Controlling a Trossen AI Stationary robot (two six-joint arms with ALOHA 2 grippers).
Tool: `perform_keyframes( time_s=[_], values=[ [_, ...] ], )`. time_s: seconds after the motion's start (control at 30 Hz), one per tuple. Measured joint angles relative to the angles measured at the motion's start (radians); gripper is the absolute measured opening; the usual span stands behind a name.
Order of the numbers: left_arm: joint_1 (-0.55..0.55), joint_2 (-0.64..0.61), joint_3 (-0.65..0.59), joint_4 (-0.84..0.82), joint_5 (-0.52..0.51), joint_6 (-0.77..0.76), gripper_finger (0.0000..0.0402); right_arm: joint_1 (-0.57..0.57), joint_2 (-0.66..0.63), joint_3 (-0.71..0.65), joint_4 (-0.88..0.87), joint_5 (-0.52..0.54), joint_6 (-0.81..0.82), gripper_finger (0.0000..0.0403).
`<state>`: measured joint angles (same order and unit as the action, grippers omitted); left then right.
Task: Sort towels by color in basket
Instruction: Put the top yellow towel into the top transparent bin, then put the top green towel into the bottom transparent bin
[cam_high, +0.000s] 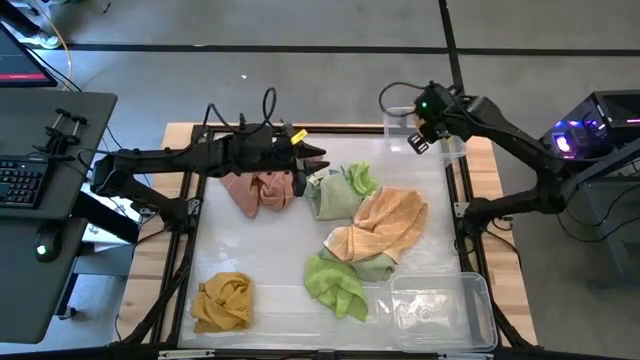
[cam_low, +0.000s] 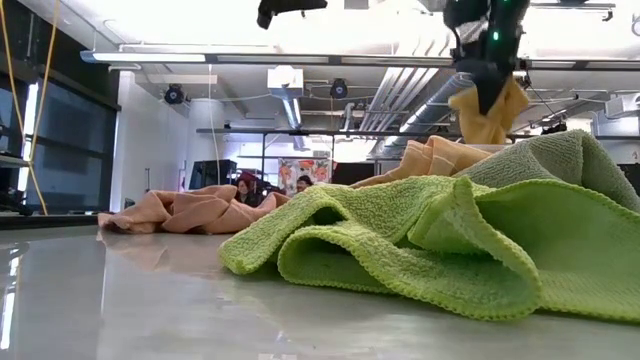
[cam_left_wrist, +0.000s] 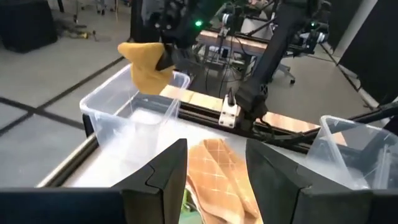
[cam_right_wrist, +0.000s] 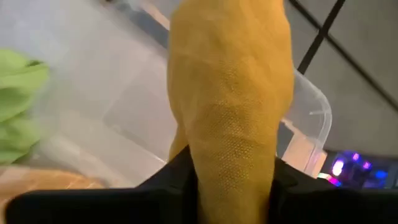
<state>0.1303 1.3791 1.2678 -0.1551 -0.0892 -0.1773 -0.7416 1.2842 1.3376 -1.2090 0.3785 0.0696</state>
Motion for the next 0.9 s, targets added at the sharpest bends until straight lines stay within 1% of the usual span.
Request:
perform_keyframes(
  time_s=[0.13, 0.27, 0.33, 0.47, 0.57, 0.67, 0.73, 0.8, 0.83, 0.9],
  values=[
    [0.000, 0.000, 0.000, -0.035, 0.001, -0.031, 0.0150, -0.088, 0.000, -0.023, 0.029, -0.055, 0.000, 0.0152],
    [-0.001, 0.000, 0.000, -0.060, 0.001, -0.049, 0.0150, -0.134, 0.000, -0.003, 0.025, -0.109, 0.000, 0.0189],
    [-0.001, 0.000, 0.000, -0.060, 0.001, -0.055, 0.0150, -0.143, -0.004, 0.010, 0.024, -0.117, 0.015, 0.0197],
    [0.001, 0.000, 0.000, -0.059, 0.000, -0.031, 0.0150, -0.143, -0.018, 0.016, 0.033, -0.129, 0.045, 0.0199],
    [0.006, 0.000, 0.000, -0.059, 0.000, -0.030, 0.0150, -0.132, -0.030, 0.017, 0.075, -0.206, 0.091, 0.0199],
    [0.007, 0.000, 0.000, -0.059, -0.001, -0.030, 0.0149, -0.086, -0.044, 0.017, 0.178, -0.347, 0.140, 0.0199],
    [0.007, 0.003, 0.000, -0.058, -0.001, -0.030, 0.0149, -0.028, -0.051, 0.017, 0.263, -0.430, 0.147, 0.0199],
    [0.012, 0.006, 0.000, -0.071, 0.000, -0.029, 0.0149, 0.057, -0.054, 0.017, 0.345, -0.500, 0.097, 0.0199],
    [0.014, 0.004, 0.000, -0.100, 0.002, -0.030, 0.0149, 0.107, -0.054, 0.017, 0.384, -0.526, 0.063, 0.0199],
    [0.014, -0.013, -0.002, -0.187, 0.001, -0.030, 0.0149, 0.212, -0.045, 0.017, 0.440, -0.535, 0.014, 0.0199]
  ],
)
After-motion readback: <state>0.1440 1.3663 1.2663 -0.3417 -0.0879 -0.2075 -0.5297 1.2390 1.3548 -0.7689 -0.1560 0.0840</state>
